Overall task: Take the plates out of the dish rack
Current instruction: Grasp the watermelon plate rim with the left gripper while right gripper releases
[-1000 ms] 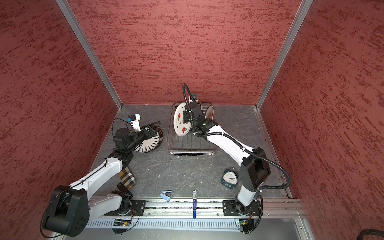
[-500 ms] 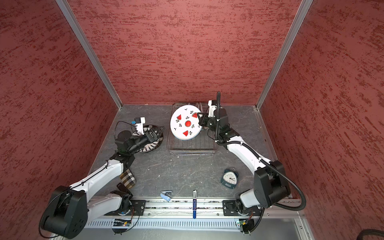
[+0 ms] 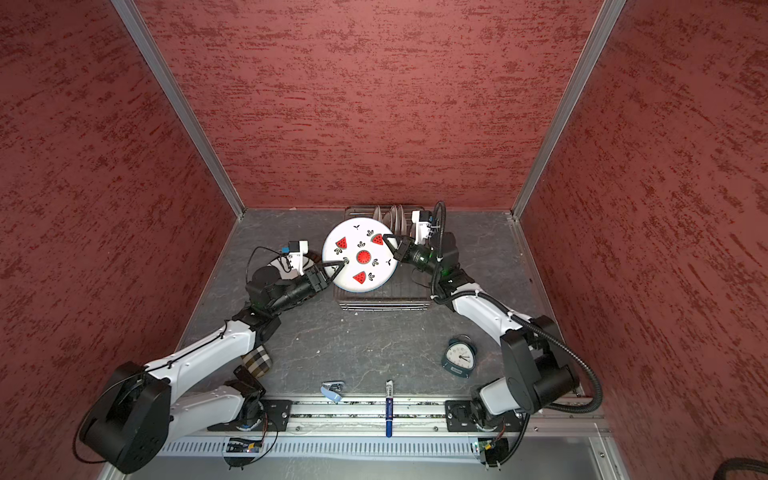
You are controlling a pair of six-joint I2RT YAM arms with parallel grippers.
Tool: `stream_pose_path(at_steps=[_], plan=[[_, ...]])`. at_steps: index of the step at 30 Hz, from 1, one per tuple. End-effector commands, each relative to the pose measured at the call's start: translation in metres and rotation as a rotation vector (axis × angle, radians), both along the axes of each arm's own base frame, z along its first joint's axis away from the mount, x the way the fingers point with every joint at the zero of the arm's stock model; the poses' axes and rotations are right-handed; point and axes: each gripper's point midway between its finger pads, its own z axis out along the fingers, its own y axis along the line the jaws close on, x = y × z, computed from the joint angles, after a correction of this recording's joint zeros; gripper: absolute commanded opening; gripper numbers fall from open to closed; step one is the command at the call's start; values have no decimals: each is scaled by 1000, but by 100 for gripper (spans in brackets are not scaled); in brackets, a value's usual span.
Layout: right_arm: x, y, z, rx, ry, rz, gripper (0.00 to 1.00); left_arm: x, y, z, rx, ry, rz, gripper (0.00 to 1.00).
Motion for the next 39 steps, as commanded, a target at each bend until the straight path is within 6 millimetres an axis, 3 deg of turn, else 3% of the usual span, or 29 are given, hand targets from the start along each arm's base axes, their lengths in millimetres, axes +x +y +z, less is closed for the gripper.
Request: stream_pose_path(at_steps=[1,7,22,28,33,38,39], plan=[[0,0,34,88,-112,12,10,-1,2,-3,17,10,30,37],[-1,0,11,68,-86,13,13,2,-4,-6,-11,44,8,21],[3,19,-27,-25,-17,103,30,21,0,-13,-71,117,39,6],[8,26,-37,-33,2,133,53,29,10,-18,-95,152,85,1],[12,30,-41,-58,18,152,66,34,25,-14,-133,142,122,0],[19,21,-40,-105,7,83,81,36,40,-9,-139,129,158,0],[20,19,-39,-116,0,65,94,36,44,-8,-139,128,168,0]])
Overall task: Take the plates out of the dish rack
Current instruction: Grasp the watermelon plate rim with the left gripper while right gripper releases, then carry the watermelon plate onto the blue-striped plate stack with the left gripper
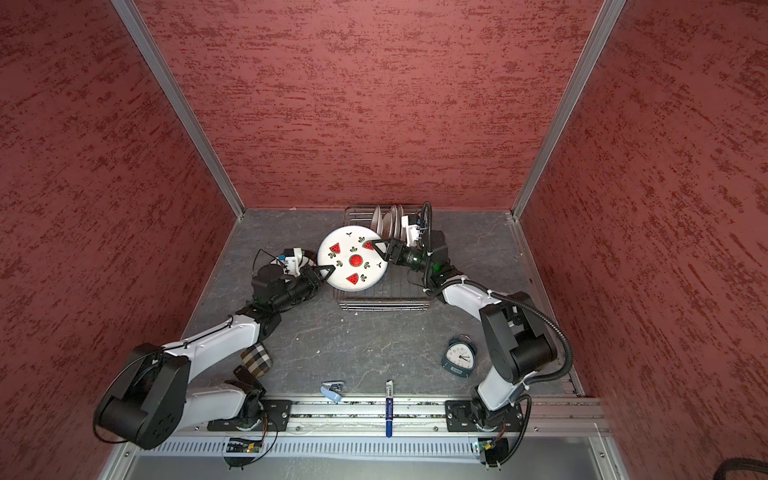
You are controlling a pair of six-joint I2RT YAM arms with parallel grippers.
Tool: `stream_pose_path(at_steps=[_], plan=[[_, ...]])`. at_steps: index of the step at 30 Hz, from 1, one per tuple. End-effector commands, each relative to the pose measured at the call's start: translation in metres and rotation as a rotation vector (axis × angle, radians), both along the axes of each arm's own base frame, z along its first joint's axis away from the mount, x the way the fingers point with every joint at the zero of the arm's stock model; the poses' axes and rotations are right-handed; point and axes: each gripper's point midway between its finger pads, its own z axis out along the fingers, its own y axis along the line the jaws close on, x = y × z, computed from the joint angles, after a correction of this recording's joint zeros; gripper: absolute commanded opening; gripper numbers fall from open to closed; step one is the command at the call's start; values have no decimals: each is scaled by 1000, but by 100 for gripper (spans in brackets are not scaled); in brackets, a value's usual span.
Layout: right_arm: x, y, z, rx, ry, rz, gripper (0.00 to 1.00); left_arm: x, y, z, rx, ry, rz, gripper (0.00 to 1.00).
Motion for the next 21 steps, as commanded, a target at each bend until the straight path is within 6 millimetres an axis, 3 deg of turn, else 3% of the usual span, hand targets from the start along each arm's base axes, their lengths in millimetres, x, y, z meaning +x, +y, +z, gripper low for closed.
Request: stream_pose_path(at_steps=[1,2,10,17,21], plan=[[3,-6,18,-35,-67,-45,95,2,11,52,-63,-161,28,0],[3,-7,19,-47,-80,-53,99,2,15,53,-62,-163,38,0],[0,-12,25,-95,-143,-67,99,-9,48,65,-47,-178,121,0],[-21,10,35,-136,-257,46,99,-21,85,58,-6,-121,209,0],[-36,36,37,-199,-326,122,99,-30,110,53,10,-83,275,1]])
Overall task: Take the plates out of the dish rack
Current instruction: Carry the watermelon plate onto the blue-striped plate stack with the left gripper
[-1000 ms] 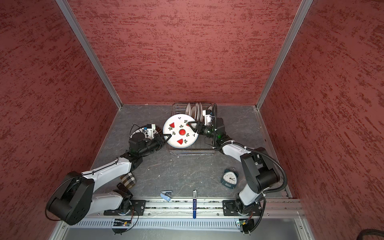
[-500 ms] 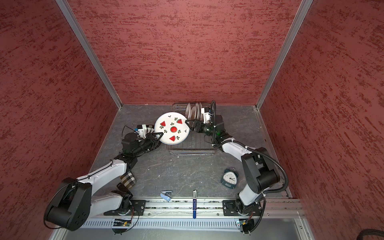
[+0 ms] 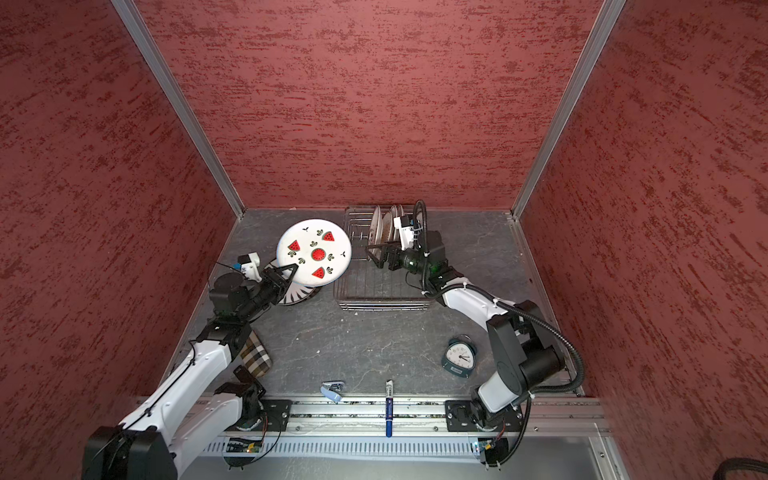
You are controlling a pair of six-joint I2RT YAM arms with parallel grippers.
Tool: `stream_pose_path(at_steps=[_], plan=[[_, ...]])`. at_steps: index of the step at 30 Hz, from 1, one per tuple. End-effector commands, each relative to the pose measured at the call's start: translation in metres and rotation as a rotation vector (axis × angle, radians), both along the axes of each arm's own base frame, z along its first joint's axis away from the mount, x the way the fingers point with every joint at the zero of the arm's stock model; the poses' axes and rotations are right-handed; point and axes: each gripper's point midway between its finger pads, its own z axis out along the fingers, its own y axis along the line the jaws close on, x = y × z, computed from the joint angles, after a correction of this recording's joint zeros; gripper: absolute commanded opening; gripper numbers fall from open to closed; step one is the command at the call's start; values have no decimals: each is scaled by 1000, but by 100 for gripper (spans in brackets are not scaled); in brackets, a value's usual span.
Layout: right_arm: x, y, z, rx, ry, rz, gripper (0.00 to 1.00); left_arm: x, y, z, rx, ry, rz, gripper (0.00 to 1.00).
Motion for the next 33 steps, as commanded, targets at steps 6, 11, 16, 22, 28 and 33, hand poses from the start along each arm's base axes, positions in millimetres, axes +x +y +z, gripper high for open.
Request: stream_pose_path(at_steps=[6,11,16,22,28,33], plan=[[-32,57,24,-72,-162,204,98,-21,47,18,59,-11,154,2],[-44,80,25,-103,-221,267,98,-24,60,-9,74,69,187,2],[-46,89,24,-112,-219,286,97,-24,77,-35,99,140,250,2],[-48,94,18,-108,-202,300,97,-13,90,-48,108,171,285,2],[-56,110,8,-122,-195,352,97,-10,95,-54,193,198,323,6],[-54,121,1,-140,-184,363,97,-9,105,-59,258,232,383,7]])
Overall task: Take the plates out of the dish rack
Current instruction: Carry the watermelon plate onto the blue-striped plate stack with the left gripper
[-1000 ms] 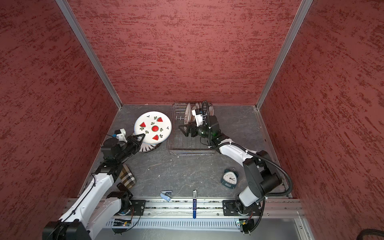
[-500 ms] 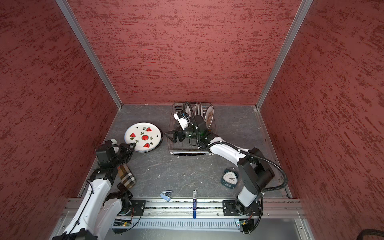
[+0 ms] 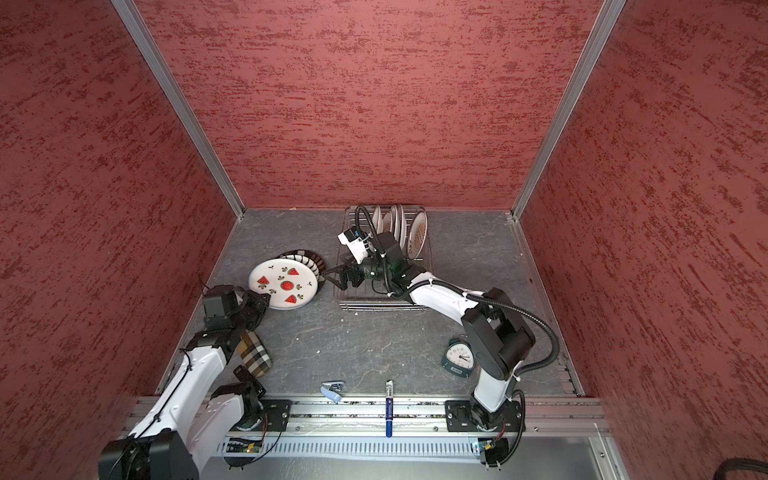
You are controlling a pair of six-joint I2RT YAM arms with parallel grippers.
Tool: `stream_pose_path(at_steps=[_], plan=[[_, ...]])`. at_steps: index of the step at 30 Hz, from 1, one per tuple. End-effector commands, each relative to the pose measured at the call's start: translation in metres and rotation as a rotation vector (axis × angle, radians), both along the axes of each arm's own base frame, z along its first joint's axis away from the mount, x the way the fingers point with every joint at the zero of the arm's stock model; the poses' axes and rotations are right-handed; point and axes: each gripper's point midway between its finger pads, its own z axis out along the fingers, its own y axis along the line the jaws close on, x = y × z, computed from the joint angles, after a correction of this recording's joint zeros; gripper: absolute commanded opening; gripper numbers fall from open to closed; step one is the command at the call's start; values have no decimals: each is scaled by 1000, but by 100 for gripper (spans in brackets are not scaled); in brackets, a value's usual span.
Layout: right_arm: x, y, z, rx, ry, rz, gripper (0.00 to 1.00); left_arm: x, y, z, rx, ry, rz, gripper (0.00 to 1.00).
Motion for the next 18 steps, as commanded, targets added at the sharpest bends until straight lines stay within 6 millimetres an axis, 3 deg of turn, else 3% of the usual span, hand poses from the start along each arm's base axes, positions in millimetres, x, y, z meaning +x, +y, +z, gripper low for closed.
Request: stream_pose_path(at_steps=[1,10,18], plan=[[-1,9,9,0,-44,29,97,23,14,42,82,-140,32,7],[7,3,-3,-63,-64,-31,96,41,15,29,61,-123,26,8],[10,3,-8,-78,-66,-41,96,48,19,11,67,-65,33,22]])
